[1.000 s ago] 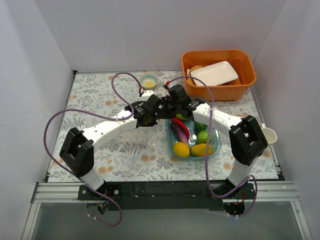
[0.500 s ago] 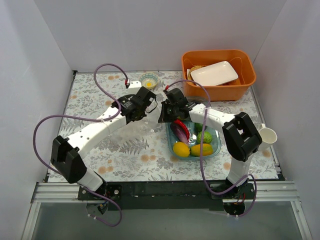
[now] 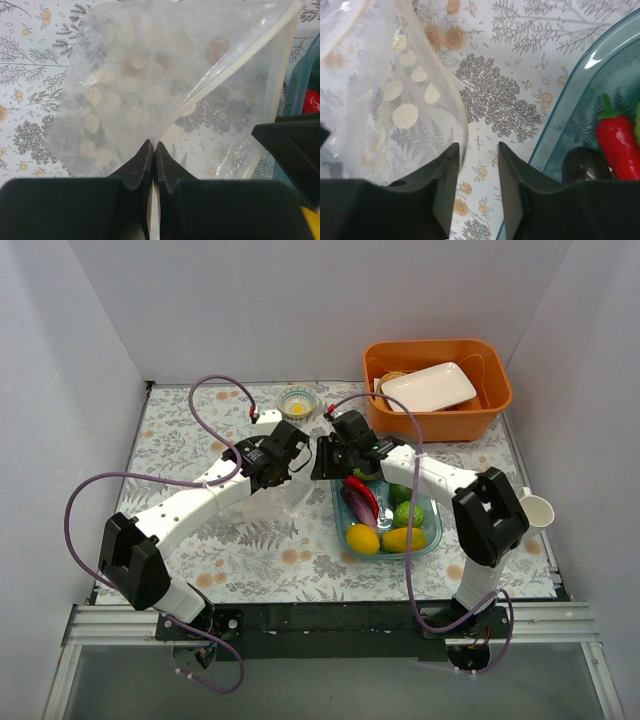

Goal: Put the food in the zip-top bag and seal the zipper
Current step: Open the zipper of the food storage bag at the center of the board, then pick up the fake vegetable from the bin.

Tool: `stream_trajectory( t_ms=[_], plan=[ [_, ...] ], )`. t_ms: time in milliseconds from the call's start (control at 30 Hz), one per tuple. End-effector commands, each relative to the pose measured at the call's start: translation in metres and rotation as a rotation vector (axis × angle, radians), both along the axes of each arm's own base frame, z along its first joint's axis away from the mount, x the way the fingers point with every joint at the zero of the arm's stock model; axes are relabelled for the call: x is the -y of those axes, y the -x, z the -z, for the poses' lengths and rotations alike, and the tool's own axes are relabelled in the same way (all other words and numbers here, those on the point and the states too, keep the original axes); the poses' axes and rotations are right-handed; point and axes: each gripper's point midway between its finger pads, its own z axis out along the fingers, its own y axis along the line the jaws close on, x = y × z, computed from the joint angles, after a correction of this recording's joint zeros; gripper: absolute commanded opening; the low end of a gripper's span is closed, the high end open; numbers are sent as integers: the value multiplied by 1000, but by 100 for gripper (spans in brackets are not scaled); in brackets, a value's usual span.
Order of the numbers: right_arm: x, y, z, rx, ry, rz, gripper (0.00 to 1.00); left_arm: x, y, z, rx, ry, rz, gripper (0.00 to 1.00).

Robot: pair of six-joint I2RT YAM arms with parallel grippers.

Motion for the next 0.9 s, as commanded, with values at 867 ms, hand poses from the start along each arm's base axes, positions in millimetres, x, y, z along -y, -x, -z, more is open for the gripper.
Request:
stream_trajectory(
  t_ms=[867],
  plan=[
    [146,-76,-4,154,312,330,89,29,1,9,4,140,109,0]
  ],
)
